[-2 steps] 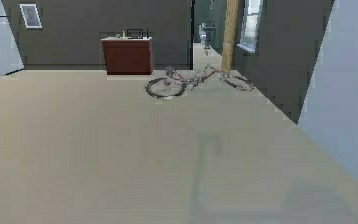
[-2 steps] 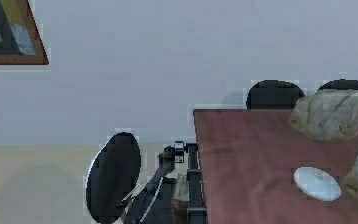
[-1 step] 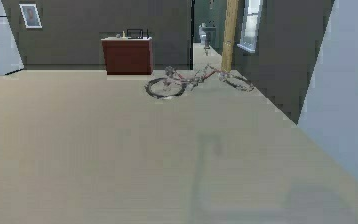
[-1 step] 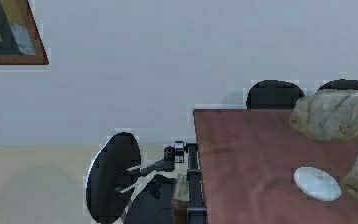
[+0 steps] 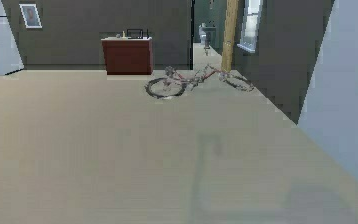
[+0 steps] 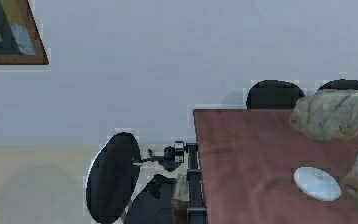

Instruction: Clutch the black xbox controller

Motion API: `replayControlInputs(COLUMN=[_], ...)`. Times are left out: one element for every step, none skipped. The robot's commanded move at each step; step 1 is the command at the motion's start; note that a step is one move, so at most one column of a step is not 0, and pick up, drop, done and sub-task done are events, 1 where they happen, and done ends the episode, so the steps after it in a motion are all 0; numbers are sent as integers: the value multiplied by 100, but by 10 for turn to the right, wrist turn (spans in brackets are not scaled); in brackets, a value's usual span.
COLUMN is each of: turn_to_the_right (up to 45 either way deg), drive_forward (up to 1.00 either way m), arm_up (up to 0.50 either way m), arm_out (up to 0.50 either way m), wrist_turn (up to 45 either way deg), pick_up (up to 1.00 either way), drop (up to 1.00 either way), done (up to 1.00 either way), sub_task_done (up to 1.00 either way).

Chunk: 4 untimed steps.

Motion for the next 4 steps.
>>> replayControlInputs(turn_to_the_right=[0,0,0,0], drive_forward=[0,0,0,0], arm_up=[0,-30,0,10], arm_out=[0,0,0,0], wrist_turn=[180,0,0,0], pick_up=[0,0,100,0], drop=[0,0,0,0], done=[0,0,0,0], sub_task_done=[0,0,0,0])
